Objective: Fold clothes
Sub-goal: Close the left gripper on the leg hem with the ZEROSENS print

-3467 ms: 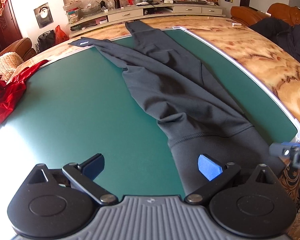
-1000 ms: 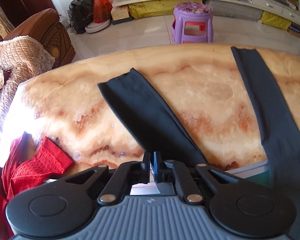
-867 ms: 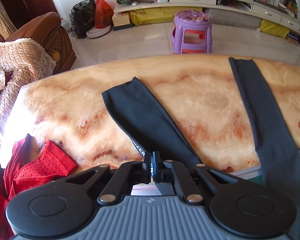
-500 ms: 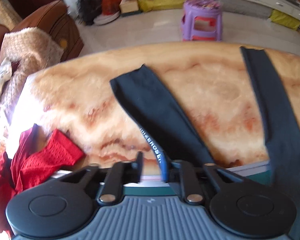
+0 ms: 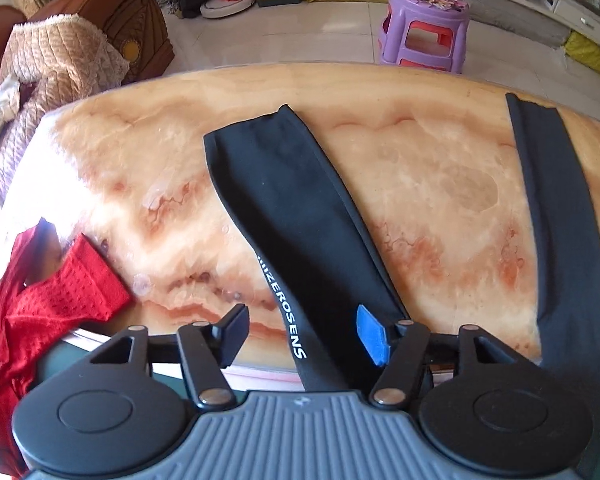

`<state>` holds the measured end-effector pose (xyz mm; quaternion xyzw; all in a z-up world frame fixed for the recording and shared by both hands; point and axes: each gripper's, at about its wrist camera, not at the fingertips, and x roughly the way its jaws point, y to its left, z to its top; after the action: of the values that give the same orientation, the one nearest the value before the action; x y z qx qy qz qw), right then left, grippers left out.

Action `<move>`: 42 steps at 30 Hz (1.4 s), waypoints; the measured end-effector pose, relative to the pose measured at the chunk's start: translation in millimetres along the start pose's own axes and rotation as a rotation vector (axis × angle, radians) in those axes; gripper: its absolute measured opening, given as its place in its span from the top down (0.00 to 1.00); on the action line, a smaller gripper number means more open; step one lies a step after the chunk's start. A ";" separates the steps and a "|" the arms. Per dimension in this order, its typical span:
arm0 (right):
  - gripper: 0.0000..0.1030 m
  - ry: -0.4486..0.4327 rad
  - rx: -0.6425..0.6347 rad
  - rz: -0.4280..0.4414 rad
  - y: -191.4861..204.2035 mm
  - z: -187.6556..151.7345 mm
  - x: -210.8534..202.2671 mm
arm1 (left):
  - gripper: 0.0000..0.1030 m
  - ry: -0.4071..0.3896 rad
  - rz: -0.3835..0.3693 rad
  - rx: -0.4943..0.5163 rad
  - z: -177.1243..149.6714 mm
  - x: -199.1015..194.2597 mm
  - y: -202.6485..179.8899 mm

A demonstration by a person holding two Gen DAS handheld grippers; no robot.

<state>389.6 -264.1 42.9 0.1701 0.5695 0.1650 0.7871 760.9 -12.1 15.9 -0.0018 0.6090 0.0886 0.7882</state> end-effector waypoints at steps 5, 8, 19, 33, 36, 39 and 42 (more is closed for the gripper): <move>0.98 -0.004 0.004 -0.009 -1.2 1.2 0.5 | 0.94 0.035 -0.006 -0.007 0.1 13.0 -0.2; 0.98 -0.014 0.008 -0.016 -2.4 2.8 5.9 | 0.98 -0.006 -0.015 0.017 -3.9 6.6 0.5; 0.98 -0.123 0.119 -0.017 -16.8 -7.7 -29.4 | 0.99 -0.202 -0.158 0.113 -10.7 -95.6 -27.9; 0.97 -0.104 0.333 -0.144 -78.3 -30.1 -20.3 | 0.97 -0.234 -0.243 0.316 -4.7 -61.6 -194.7; 0.98 -0.118 0.340 -0.143 -83.7 -32.1 -18.7 | 0.96 -0.214 -0.306 0.317 -12.0 -48.4 -205.1; 0.97 -0.116 0.352 -0.135 -87.5 -31.5 -17.6 | 0.94 -0.201 -0.331 0.301 -17.1 -43.6 -203.7; 0.94 -0.157 0.337 -0.139 -85.0 -26.5 -18.9 | 0.91 -0.195 -0.355 0.261 -19.1 -51.2 -185.7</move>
<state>364.3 -346.0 12.3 0.2719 0.5363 -0.0014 0.7990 756.5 -204.1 40.6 0.0014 0.5266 -0.1311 0.8400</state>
